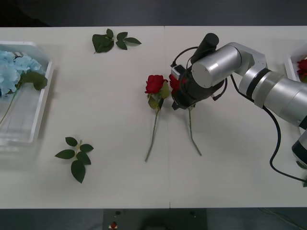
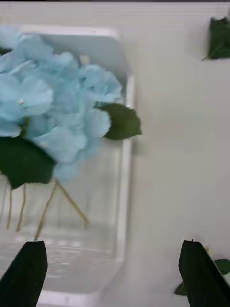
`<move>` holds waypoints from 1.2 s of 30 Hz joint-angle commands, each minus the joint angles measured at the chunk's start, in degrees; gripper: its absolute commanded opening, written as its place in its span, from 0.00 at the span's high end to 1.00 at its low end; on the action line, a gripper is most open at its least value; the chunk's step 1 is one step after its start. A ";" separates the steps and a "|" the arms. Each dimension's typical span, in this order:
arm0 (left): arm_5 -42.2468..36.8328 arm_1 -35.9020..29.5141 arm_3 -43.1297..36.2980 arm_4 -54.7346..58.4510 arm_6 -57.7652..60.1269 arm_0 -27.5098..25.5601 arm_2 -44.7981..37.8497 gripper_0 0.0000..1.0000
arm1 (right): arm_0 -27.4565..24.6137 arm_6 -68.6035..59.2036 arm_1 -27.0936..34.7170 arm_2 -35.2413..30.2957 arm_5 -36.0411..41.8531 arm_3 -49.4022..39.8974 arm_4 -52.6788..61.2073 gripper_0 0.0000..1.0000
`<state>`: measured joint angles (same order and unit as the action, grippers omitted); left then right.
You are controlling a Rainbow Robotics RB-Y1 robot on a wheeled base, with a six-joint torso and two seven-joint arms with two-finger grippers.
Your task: Put the red flowers into the right box and the blue flowers into the left box
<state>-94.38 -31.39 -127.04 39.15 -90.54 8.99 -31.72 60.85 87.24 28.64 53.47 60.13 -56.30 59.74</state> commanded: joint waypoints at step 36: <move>28.38 -0.60 11.82 -9.18 15.48 2.53 48.33 0.20 | 3.75 0.74 15.66 -0.47 0.07 -0.48 7.93 1.00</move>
<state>-66.83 -32.95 -115.62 30.20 -72.26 10.43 16.38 60.54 87.25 38.64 52.56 59.08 -56.25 65.84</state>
